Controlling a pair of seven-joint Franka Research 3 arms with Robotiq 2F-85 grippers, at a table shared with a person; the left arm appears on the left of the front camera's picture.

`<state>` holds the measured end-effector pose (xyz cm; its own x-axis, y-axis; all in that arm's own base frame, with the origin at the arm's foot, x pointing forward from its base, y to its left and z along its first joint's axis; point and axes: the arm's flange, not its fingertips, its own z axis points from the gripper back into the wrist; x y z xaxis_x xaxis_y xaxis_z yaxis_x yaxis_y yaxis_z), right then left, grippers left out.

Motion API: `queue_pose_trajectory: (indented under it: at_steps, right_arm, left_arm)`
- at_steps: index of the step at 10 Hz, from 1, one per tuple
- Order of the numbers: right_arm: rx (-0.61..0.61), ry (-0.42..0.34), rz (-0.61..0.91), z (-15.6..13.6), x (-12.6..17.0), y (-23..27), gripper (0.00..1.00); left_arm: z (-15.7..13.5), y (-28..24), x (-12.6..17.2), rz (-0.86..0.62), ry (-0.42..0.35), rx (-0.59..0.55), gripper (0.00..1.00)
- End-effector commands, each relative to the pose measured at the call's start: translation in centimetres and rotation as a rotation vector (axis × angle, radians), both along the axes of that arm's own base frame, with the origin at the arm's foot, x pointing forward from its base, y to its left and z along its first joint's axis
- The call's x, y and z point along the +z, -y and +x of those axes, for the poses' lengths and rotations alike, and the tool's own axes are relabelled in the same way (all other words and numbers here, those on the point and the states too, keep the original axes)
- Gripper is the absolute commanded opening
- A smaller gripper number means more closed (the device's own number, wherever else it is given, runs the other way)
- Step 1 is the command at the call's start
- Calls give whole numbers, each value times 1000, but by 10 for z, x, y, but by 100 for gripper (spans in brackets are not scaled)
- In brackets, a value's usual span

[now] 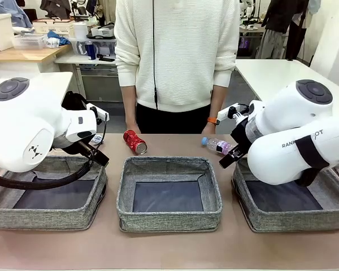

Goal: Sort the waste into the appropriate baskets.
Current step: Pick up the waste item pointed out by the person.

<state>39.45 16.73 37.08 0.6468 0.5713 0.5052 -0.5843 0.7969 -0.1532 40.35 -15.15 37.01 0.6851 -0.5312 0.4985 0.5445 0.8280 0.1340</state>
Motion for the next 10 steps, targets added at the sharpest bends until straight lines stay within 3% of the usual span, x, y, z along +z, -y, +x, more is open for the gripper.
queue_pose_trajectory:
  at_steps: [1, 2, 3, 5, 6, 8, 9, 10]
  right_arm:
    - [0, 0, 0, 0, 0, 0, 100]
    - [36, 14, 25, -8, 16, 6, 100]
    - [37, 25, 63, -23, 44, 14, 100]
    - [-131, -46, 114, -71, 111, 27, 100]
    - [-124, 14, 85, -100, 129, 32, 100]
    - [-121, 109, 1, -149, 146, 40, 100]
    - [-164, 118, -56, -157, 143, 44, 100]
    - [-240, 111, -163, -146, 133, 47, 100]
  left_arm:
    - [0, 0, 0, 0, 0, -1, 100]
    - [0, 0, 0, 0, 0, 0, 100]
    - [-16, 8, 26, -4, 4, -15, 100]
    - [-73, 22, 98, -34, -59, 52, 100]
    - [-109, 27, 122, -45, 19, 23, 100]
    - [-168, 28, 141, -2, 170, -54, 100]
    - [-172, 23, 142, 7, 246, 17, 100]
    - [-121, 50, 165, -7, 111, -27, 100]
